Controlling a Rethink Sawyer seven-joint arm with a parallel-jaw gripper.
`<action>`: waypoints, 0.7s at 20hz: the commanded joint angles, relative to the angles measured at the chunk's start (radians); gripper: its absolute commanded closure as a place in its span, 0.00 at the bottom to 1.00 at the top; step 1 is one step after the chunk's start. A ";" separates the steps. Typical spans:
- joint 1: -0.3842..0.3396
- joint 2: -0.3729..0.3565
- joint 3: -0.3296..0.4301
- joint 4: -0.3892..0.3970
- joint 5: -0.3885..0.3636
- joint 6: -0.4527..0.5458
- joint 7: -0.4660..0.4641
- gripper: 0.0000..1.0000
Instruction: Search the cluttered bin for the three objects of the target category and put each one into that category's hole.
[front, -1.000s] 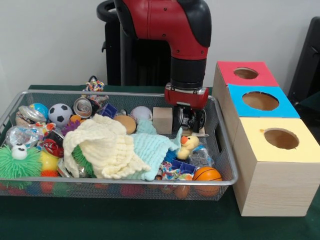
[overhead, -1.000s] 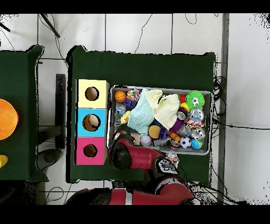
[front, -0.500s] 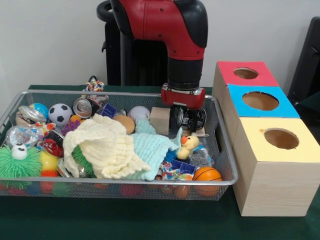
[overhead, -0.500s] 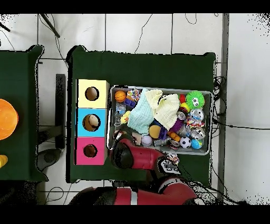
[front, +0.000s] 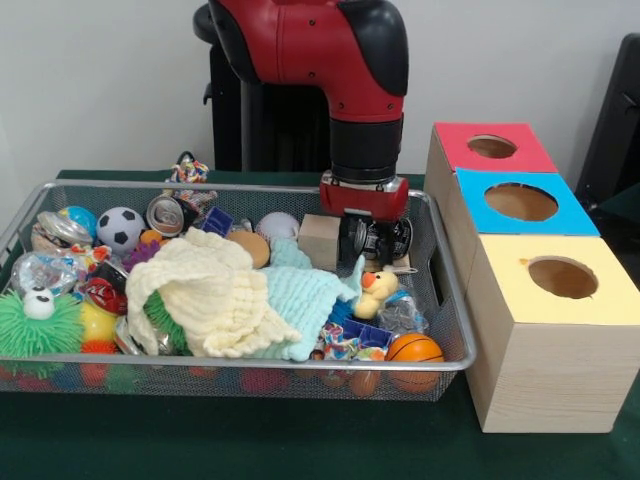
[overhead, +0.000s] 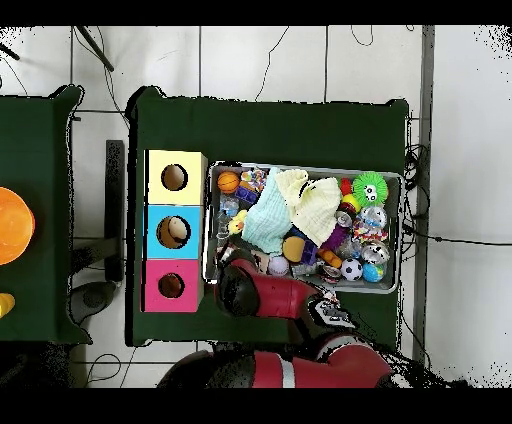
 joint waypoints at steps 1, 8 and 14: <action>-0.042 -0.004 0.147 -0.048 -0.029 -0.092 0.171 0.00; -0.054 -0.033 0.205 -0.016 0.022 -0.089 0.220 0.00; -0.045 -0.078 0.265 0.012 0.076 -0.157 0.298 0.00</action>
